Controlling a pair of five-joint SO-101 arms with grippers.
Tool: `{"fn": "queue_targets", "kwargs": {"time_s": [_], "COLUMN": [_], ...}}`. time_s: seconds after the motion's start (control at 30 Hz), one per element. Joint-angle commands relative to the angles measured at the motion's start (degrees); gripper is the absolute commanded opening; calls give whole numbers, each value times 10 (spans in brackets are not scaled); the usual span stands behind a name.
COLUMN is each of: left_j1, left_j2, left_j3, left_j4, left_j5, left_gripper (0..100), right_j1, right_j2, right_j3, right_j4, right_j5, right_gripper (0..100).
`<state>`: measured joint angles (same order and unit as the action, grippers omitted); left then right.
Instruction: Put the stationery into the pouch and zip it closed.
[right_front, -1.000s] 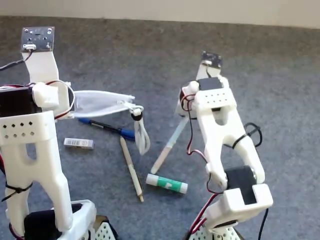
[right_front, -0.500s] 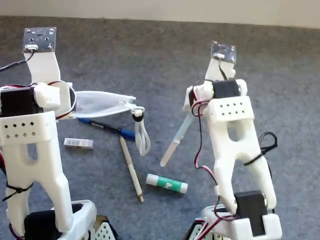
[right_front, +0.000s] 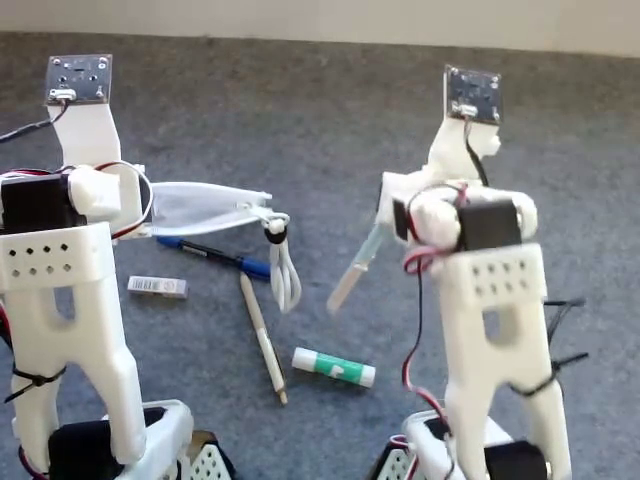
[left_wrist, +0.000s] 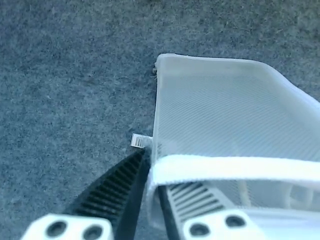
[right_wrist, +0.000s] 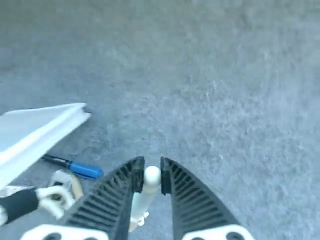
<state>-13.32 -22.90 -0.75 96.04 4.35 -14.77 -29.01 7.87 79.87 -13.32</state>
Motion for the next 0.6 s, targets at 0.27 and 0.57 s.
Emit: {"fn": "queue_targets", "kwargs": {"time_s": [0.27,0.57], "left_j1": [12,13], "left_j2": [0,0], "left_j3": [-6,-7], "left_j4": [0,0], "left_j5": [5,6], "left_gripper": [7,7], "right_j1": [-116,-182], "right_j2": [-174,-231], "right_j3": [-29,-29], "right_j4": [-3,-73], "right_j5": [69,109], "right_gripper": [5,5]}}
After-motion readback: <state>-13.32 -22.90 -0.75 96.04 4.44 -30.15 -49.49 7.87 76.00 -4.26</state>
